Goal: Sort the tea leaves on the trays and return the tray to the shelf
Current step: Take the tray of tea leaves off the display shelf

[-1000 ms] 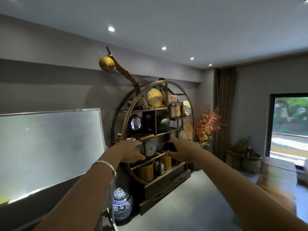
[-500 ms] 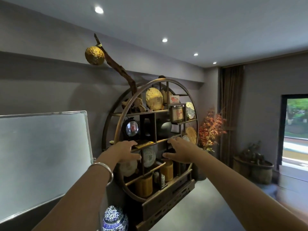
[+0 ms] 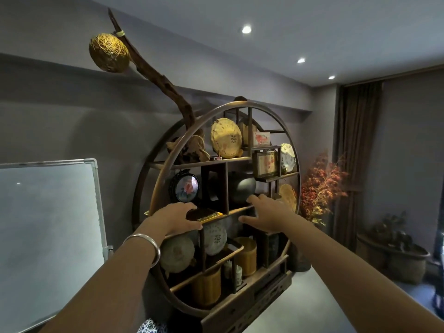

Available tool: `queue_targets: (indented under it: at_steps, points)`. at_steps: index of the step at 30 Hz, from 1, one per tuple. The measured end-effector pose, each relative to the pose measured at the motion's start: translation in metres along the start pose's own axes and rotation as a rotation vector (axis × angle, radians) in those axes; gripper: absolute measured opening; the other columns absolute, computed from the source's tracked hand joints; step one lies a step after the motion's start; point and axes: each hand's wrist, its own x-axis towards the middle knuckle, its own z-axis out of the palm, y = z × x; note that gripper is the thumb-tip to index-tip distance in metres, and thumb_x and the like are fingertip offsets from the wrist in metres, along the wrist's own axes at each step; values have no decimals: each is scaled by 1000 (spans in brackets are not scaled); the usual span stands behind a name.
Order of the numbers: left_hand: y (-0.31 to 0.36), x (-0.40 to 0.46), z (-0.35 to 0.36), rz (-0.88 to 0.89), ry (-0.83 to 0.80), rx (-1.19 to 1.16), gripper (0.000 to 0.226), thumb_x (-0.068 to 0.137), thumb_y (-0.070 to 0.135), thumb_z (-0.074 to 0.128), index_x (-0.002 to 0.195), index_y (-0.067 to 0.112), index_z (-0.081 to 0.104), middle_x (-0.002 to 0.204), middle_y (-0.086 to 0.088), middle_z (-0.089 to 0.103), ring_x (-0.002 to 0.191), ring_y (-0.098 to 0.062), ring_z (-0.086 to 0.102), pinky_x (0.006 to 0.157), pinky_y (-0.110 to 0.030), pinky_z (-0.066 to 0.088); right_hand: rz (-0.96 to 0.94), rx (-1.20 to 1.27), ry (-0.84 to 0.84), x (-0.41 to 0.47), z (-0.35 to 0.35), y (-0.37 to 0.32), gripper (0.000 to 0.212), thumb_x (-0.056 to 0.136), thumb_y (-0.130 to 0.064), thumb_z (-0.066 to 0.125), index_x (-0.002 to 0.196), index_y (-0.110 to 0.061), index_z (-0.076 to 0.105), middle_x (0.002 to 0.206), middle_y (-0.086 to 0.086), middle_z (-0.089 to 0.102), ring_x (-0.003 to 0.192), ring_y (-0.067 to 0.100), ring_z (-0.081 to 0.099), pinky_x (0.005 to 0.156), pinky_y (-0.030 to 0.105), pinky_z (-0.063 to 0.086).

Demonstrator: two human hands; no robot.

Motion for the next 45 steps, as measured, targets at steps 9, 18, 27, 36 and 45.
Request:
queue_targets:
  at_steps: [9,18,27,36,45]
  points:
    - [-67,167,30,-39,-8,-48,73,80,57,62,143,35,33,146,1,40,130,-20,42,103,-36,41,-25,72,-77,142,66,54,76,87,-60,50,144,-17,28,140,11,41,126,27,43,99,42,44]
    - [-136,339,41,-74,41,-58,79,74,63,62,143,34,35,146,0,42,132,-19,42,107,-35,38,-24,105,-75,316,125,108,76,87,-60,48,145,-17,25,142,12,39,127,29,43,98,41,44]
    - [-162,429,72,11,90,-39,75,75,63,61,141,37,36,146,6,43,132,-16,41,103,-31,38,-85,286,-39,425,209,133,62,88,-56,51,139,-23,36,134,3,47,116,18,52,92,35,49]
    - [-187,466,172,-88,196,31,51,75,56,58,119,33,48,111,10,52,99,-11,54,76,-30,50,-387,229,15,486,336,181,34,87,-39,59,116,-23,50,109,-9,50,98,8,52,76,28,52]
    - [-215,475,270,-317,165,35,35,75,52,53,104,34,49,102,14,51,96,-7,52,72,-17,35,-581,163,-163,529,450,233,34,77,-43,62,106,-28,52,99,-11,51,87,7,52,65,20,47]
